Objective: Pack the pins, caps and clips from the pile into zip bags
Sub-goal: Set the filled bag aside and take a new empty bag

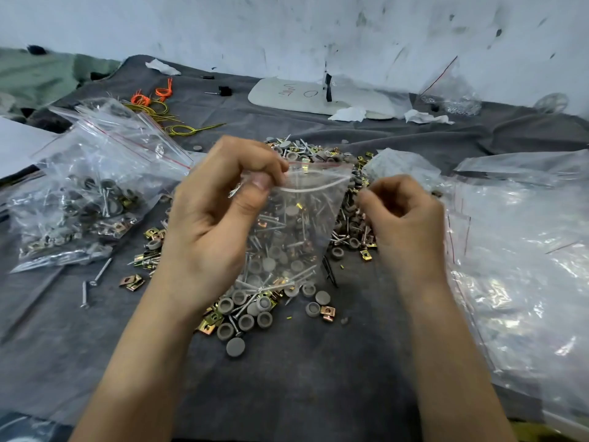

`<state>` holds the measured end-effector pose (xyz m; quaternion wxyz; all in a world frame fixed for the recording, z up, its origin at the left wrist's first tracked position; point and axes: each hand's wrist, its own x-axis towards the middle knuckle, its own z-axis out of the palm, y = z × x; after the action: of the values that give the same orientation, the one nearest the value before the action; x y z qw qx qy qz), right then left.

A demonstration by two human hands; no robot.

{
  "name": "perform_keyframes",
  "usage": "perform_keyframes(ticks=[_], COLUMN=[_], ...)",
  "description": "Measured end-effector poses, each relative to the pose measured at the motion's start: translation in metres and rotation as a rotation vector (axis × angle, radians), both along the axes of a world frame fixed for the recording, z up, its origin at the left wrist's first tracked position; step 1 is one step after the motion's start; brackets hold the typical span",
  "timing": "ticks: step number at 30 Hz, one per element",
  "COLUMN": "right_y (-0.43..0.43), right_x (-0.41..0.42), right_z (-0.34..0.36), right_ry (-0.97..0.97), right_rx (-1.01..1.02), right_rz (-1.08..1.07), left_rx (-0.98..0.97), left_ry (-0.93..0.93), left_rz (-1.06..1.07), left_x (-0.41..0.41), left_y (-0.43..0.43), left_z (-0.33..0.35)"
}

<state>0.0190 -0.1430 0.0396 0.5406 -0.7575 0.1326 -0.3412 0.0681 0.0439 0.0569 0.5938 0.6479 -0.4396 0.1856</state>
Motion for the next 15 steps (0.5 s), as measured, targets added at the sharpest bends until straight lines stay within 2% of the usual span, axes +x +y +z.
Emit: perform_keyframes(ticks=[3, 7, 10, 13, 15], right_y=[0.008, 0.028, 0.034, 0.034, 0.033], right_x=[-0.016, -0.026, -0.029, -0.03, -0.031], right_z=[0.023, 0.043, 0.047, 0.045, 0.043], right_ry=[-0.253, -0.474, -0.467, -0.363, -0.347], right_rx=[0.084, -0.017, -0.138, -0.32, -0.273], right_rz=[0.142, 0.222, 0.202, 0.13, 0.138], left_rx=[0.067, 0.129, 0.147, 0.113, 0.097], left_ry=[-0.015, -0.027, -0.027, -0.01, -0.009], left_rz=[-0.032, -0.094, -0.126, -0.13, -0.12], left_x=[-0.004, -0.012, -0.015, -0.016, -0.014], left_y=[-0.004, -0.011, -0.014, -0.015, -0.014], left_z=[0.001, 0.002, 0.003, 0.002, 0.001])
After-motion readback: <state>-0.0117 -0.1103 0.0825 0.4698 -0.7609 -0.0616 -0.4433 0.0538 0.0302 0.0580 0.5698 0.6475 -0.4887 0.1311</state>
